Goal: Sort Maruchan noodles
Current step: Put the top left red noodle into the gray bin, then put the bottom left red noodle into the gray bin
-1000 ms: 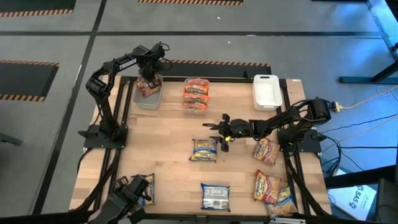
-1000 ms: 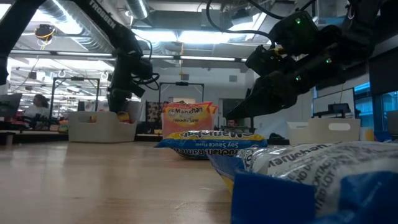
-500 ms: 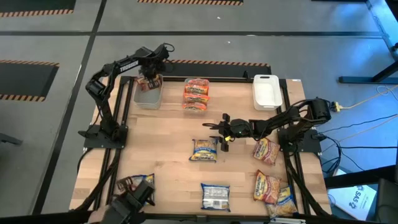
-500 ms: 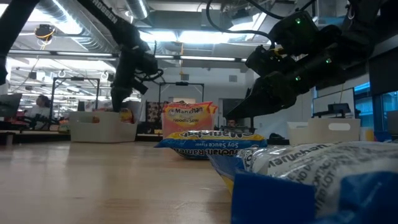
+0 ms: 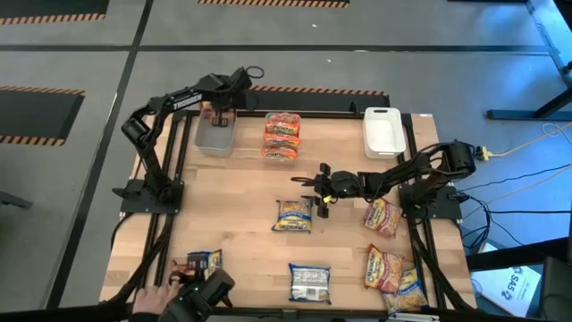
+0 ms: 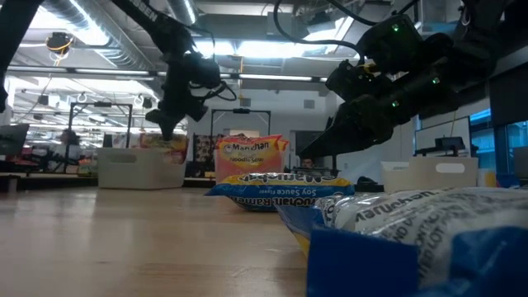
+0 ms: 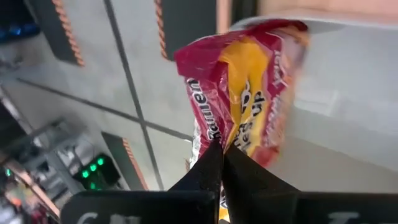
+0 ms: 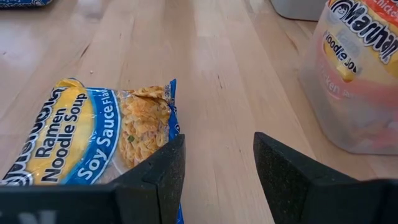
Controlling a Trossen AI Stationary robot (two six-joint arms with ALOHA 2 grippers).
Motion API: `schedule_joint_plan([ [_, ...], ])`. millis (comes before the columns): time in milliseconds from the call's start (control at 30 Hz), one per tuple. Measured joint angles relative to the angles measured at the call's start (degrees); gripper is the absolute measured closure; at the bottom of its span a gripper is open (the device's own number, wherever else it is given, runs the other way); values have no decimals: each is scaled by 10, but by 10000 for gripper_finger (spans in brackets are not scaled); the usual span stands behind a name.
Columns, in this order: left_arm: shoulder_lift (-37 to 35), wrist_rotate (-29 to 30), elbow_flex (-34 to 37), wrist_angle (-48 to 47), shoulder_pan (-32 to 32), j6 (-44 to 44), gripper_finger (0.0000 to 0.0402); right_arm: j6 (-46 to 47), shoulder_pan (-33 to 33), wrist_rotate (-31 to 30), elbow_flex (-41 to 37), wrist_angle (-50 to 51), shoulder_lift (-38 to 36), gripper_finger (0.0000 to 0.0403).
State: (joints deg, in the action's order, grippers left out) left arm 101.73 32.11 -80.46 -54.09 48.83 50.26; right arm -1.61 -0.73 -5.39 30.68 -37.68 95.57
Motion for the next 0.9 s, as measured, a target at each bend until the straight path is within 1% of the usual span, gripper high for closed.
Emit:
schedule_joint_plan([
  [133, 0, 1, 28, 10, 3, 22, 401, 1, 0, 0, 0, 1, 0, 226],
  [233, 0, -1, 34, 38, 3, 21, 401, 1, 0, 0, 0, 1, 0, 226],
  [433, 0, -3, 42, 51, 3, 25, 394, 3, 0, 0, 0, 1, 0, 226],
  [667, 0, -26, 42, 50, 1, 24, 354, 4, 0, 0, 0, 1, 0, 226],
  [800, -3, 11, 40, 46, -11, 4, 322, 12, 0, 1, 0, 1, 0, 226],
  [900, -26, 14, 36, 46, -26, -11, 306, 12, 0, 1, 0, 1, 0, 226],
])
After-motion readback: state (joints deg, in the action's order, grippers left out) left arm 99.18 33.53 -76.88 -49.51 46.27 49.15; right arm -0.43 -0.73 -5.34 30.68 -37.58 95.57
